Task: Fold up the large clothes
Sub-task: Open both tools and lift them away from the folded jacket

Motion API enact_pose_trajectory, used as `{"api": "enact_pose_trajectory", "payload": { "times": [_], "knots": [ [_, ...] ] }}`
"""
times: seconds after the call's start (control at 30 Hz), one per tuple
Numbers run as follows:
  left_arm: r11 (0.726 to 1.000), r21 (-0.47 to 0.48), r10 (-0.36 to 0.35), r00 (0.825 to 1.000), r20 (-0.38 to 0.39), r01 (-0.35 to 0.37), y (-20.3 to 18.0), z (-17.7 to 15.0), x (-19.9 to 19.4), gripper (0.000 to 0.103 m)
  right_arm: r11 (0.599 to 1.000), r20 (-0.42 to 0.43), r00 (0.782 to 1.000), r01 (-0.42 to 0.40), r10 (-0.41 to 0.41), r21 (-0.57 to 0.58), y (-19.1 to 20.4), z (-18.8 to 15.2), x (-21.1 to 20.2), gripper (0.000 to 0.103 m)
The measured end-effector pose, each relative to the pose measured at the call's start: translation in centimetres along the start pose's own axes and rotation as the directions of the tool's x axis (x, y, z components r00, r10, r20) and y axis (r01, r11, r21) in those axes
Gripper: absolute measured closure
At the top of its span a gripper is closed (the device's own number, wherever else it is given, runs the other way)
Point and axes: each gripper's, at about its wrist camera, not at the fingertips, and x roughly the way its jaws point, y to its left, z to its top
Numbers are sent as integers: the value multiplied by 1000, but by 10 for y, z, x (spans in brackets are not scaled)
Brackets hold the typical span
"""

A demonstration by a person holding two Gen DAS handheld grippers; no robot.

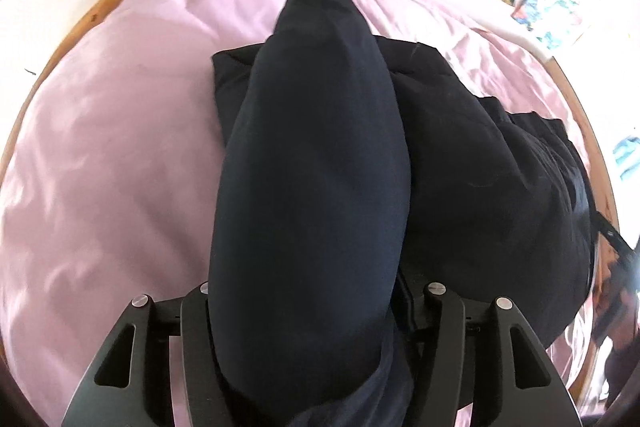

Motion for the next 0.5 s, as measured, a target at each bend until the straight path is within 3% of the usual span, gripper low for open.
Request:
{"api": "enact_pose_trajectory", "payload": {
  "times": [0.17,0.2,0.23,0.27,0.5],
  "knots": [
    [996,25,82,996,21,-82,-30,1,-17,49,1000,58,998,-15,16,-5,13,7,-25,0],
    [994,21,107,993,42,-108,-36,0,-23,43,1000,74,997,-21,22,-18,15,8,-31,0],
    [991,19,134,988,72,-135,-41,-2,-30,27,999,98,995,-24,28,-36,20,8,-39,0],
    [987,18,159,980,120,-162,-44,-5,-42,19,998,114,993,-24,30,-52,25,6,-46,0],
    [966,27,230,905,359,-256,-81,-34,-115,11,991,243,968,-38,68,-127,57,-1,-101,0]
  ]
}}
